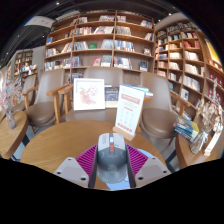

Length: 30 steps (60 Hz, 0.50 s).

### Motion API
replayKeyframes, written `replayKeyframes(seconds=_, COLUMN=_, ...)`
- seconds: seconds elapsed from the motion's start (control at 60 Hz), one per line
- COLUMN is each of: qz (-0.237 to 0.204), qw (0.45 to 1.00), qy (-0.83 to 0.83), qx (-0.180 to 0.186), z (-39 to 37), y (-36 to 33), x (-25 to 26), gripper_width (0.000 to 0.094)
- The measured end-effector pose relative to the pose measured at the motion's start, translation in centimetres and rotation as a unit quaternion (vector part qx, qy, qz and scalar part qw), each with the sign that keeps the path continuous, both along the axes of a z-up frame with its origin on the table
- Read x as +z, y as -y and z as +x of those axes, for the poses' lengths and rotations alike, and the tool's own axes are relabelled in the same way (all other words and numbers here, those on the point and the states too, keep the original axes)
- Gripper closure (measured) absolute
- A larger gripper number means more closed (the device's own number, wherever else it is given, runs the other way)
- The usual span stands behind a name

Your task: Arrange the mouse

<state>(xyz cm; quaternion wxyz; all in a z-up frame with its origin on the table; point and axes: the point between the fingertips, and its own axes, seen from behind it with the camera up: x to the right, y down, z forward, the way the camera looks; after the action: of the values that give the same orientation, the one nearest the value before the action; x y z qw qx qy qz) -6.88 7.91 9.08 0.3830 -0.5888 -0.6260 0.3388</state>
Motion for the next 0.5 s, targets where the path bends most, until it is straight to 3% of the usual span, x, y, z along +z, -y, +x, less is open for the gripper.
replayKeyframes(seconds=0.267, qz=-0.024, qw=0.996, qy=0.052, qx=-0.064, z=-0.6, y=-9.8, x=-7.3, gripper_width=0.0479)
replayKeyframes(seconds=0.367, qz=-0.027, qw=0.996, qy=0.063, qx=-0.064, z=0.0, y=-10.6, x=-9.3, gripper_width=0.0467)
replayKeyframes(seconds=0.5, qz=-0.03, qw=0.996, qy=0.059, qx=-0.058, z=0.2, y=-10.7, x=-10.0, gripper_width=0.0386)
